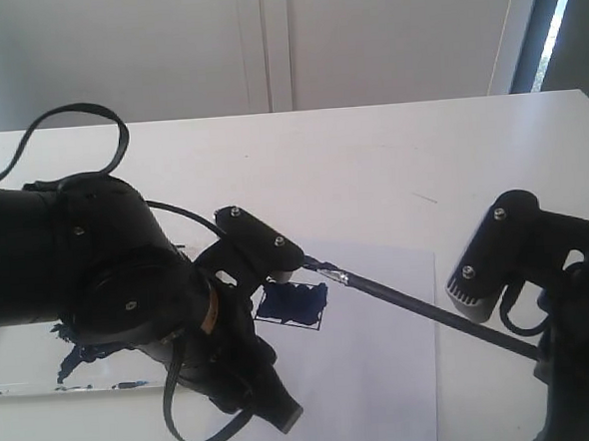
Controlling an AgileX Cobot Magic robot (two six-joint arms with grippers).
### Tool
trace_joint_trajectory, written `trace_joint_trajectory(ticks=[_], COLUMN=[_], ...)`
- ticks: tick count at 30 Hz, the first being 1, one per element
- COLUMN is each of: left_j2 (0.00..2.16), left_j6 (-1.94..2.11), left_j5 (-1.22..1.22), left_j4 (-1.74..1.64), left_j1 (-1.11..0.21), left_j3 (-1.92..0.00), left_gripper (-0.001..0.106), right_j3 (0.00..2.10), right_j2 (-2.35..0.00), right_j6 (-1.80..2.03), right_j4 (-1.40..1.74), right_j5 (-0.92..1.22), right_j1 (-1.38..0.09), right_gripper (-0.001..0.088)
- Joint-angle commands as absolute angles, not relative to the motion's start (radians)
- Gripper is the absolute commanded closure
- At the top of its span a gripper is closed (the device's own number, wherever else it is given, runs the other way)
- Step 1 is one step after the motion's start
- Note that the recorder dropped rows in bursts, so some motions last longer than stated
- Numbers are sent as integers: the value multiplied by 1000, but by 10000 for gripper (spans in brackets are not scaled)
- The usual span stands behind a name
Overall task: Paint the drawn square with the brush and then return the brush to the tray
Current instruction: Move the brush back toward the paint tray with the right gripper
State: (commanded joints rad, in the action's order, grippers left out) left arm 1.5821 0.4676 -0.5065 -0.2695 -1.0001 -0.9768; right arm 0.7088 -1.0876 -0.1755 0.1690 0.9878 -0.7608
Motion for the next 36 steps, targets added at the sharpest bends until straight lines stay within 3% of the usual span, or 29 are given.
trace_joint_trajectory(ticks=[9,14,17,21,30,36], left_j2=[1423,1291,1214,1150,1142,1142], left_j6=[810,970,1134,1456,1826,1825], left_j5=[-432,-455,-457,-536,-990,-1017], left_j4=[-570,-661,-779,-1023,-1208,-1204], left_j1=[-1002,-1007,-1056,-1184,-1555,-1570], left_j3=[-885,-788,-722,-643,-571,-571], left_gripper=[842,873,904,1053,1053,1053], right_j3=[709,709,709,709,709,729], right_j2=[-1088,-1088,-1088,-1088,-1183,-1334], right_j6=[-257,-366,-427,-501,-800,-871], right_j4=[106,15,-37,-63,-47,-37], right_j5=[915,865,845,821,720,526], right_j1=[-761,-761,-761,-761,-761,-761], right_gripper=[868,868,868,868,868,868])
